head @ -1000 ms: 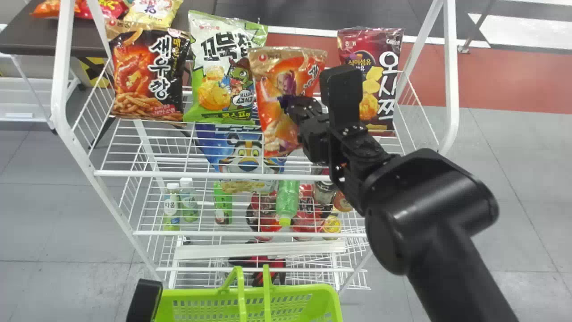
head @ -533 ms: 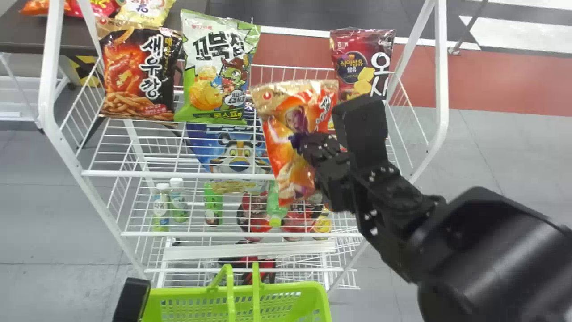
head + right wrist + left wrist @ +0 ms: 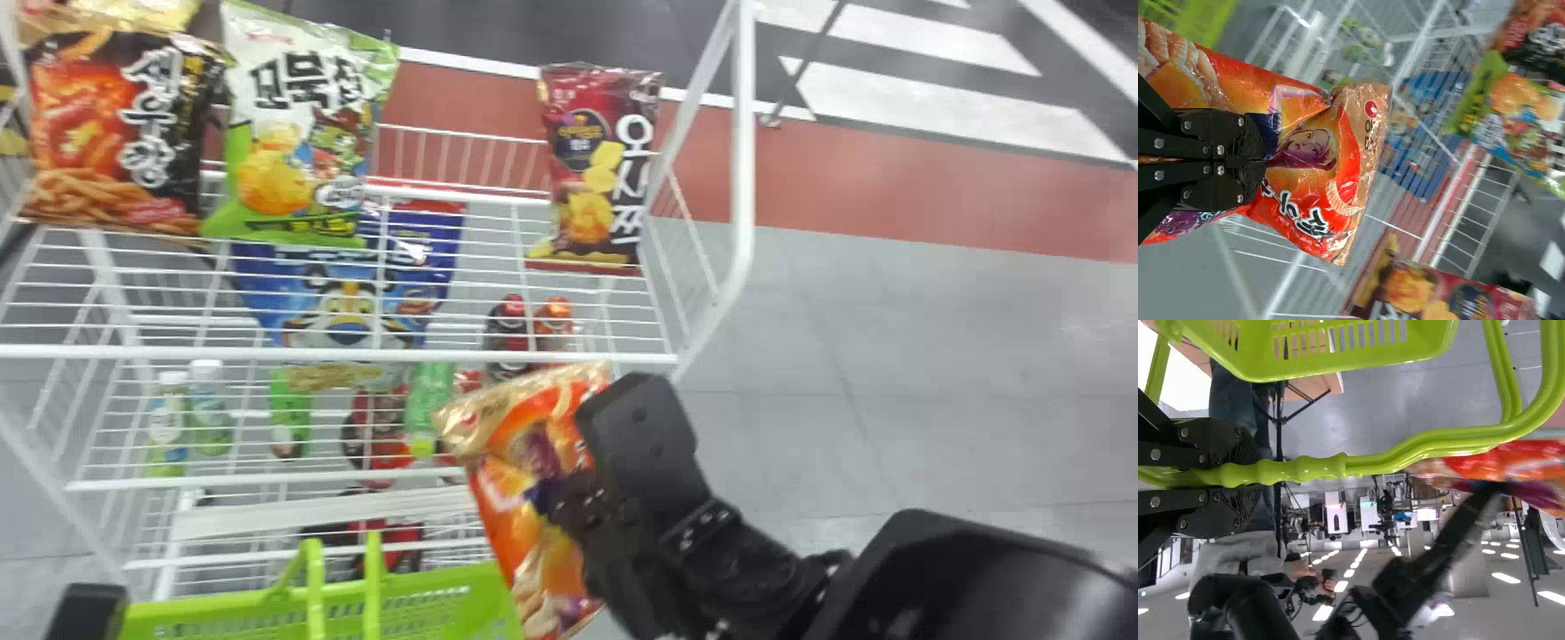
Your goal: Hold basket handle with left hand then pick Saewookkang with right hand and place into basket
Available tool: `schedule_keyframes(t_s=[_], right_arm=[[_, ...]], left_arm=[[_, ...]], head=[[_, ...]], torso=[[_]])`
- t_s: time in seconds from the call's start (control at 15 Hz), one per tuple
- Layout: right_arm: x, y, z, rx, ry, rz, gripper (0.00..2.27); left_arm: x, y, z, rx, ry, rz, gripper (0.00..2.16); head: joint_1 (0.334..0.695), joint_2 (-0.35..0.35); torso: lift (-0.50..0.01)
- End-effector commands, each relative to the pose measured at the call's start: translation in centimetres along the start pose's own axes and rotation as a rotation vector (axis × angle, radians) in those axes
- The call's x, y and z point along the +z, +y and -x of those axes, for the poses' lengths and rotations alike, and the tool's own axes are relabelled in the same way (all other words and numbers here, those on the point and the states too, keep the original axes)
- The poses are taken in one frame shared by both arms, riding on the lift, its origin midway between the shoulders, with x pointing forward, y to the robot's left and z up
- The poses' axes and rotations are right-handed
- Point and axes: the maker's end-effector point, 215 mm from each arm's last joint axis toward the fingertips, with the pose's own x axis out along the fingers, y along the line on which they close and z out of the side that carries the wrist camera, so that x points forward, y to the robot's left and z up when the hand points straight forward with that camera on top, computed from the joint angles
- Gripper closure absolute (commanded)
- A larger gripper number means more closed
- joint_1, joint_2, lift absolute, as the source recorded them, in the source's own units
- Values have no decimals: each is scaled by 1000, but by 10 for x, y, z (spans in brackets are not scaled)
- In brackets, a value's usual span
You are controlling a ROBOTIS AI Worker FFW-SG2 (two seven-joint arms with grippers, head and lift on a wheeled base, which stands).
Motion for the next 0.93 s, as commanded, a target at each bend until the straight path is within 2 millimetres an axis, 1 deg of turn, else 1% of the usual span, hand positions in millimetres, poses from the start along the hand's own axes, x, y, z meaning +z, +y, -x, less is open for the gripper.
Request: schedule_keyframes(t_s=[0.0,0.13,0.27,0.4,0.53,0.87], right_arm=[[0,14,17,46,-11,1,2162],[5,32,27,91,-32,7,2162],[2,55,30,143,-26,23,2162],[-19,77,28,186,20,46,2162],[-43,91,23,210,75,73,2162],[-95,134,7,303,207,106,2162]], left_arm=[[0,0,0,-1,0,2,2135],[0,0,-1,0,-2,2,2135],[0,-1,-3,3,-1,-1,2135],[0,-2,-4,0,-2,-1,2135],[1,-2,-5,-1,-3,-1,2135],[0,-4,-9,-9,-3,0,2135]], head=[[695,-350],[695,-350],[695,-346],[695,-312],[695,-298],[695,-312]], torso=[[-17],[-17],[-17],[-17],[-17],[-17]])
